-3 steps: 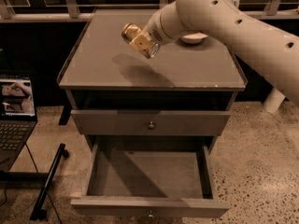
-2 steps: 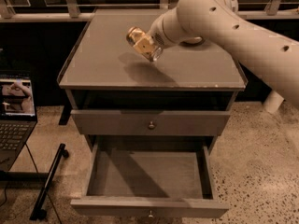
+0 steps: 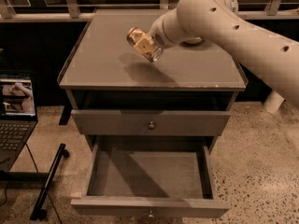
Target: Pick orange can from middle drawer and place on counter
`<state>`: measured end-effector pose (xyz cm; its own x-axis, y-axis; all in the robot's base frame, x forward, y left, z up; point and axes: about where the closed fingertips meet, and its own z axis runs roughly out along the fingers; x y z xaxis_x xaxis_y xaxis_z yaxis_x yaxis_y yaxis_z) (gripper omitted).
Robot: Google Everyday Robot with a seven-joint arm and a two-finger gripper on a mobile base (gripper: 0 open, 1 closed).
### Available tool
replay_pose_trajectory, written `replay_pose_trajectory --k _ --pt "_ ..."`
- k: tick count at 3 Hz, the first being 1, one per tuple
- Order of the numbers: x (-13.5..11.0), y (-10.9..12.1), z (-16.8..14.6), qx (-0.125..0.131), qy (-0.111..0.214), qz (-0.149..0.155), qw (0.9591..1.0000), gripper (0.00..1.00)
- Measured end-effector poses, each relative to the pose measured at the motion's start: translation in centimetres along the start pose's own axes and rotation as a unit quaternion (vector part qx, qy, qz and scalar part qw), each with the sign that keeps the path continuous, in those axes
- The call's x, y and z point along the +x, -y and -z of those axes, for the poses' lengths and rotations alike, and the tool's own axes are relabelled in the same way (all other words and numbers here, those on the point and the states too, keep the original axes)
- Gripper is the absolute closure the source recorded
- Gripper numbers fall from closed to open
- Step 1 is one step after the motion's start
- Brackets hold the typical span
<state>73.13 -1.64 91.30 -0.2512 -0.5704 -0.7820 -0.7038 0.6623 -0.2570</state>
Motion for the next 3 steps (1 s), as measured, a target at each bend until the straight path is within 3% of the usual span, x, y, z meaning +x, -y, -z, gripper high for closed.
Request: replay_pose_trajectory --k 2,3 --pt "0.00 -0.01 0.00 0.000 0.000 0.000 1.0000 0.13" --pt "0.00 -0.01 -0.01 0.000 0.000 0.000 1.0000 0.00"
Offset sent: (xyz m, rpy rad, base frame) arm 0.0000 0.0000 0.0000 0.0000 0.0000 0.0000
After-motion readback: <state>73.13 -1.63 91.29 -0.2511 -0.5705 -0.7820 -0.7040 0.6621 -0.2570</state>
